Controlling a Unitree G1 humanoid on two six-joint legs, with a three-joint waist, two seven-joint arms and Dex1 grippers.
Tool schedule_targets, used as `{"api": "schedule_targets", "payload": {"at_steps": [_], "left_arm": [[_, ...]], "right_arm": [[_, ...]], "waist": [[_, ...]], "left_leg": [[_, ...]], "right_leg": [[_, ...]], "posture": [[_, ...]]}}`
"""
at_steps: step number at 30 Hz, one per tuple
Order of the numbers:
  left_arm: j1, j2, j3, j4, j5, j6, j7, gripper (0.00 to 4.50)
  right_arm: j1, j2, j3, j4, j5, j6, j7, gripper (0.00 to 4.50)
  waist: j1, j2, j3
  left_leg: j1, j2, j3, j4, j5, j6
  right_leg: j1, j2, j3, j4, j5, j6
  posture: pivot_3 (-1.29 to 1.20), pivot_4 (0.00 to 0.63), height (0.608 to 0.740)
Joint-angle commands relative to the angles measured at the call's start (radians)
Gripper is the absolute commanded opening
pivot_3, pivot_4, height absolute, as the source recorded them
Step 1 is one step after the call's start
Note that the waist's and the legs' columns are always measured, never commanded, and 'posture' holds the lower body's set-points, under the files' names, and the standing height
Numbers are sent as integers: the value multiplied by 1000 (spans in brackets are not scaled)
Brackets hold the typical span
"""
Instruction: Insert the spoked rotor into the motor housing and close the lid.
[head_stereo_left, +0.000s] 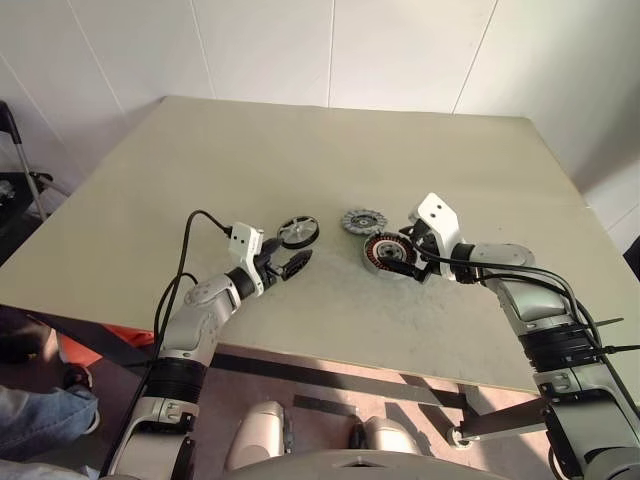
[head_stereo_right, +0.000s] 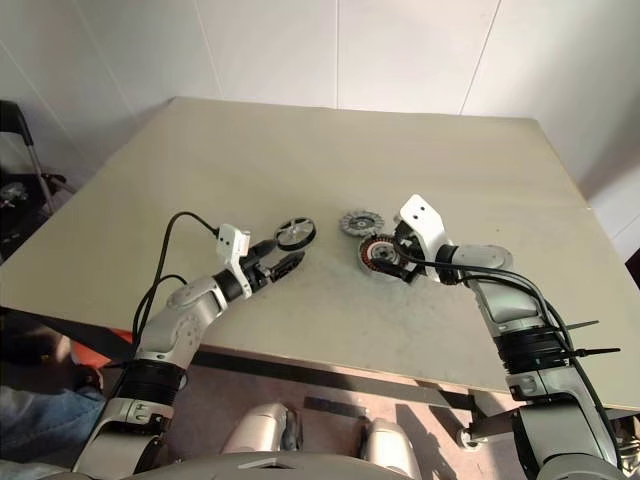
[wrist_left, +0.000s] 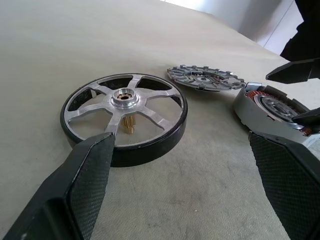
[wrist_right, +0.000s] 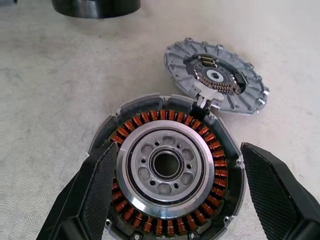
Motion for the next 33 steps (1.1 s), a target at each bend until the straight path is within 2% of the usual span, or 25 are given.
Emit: {"api": "schedule_targets", "payload": {"at_steps": [1,7,17,25,28,33], "left_arm": [[-17,-15,49,-17,-35,25,43,4500],[-44,-51,121,-2,-117,151,107,4500],[-125,-134,286,54,-345,435,235,4500],[-258,-226,403,190,-449,507,363,4500],[-298,-252,436,258,-457,505,428,3958],[-323,-253,463,321,-451,496,465,2185]], "right_arm": [[-60,18,-78,-89,70,5,-14,4454],[-76,27,-99,-124,93,36,-31,4454],[-73,25,-104,-140,97,51,-39,4454],[-79,26,-107,-138,96,51,-50,4454],[-79,28,-109,-140,95,51,-58,4500],[-77,28,-112,-138,88,47,-76,4500]], "waist": [[0,0,0],[1,0,0],[1,0,0],[2,0,0],[2,0,0],[2,0,0]], "left_leg": [[0,0,0,0,0,0],[0,0,0,0,0,0],[0,0,0,2,0,0],[-2,0,0,5,-1,1],[-3,0,0,6,-1,2],[-3,0,0,6,-1,4]], "right_leg": [[0,0,0,0,0,0],[0,0,0,0,0,0],[0,0,0,1,0,0],[1,0,0,1,0,0],[0,0,0,0,0,0],[0,0,0,0,0,0]], "posture": [[0,0,740],[0,0,740],[0,0,740],[0,0,740],[0,0,740],[0,0,740]]}}
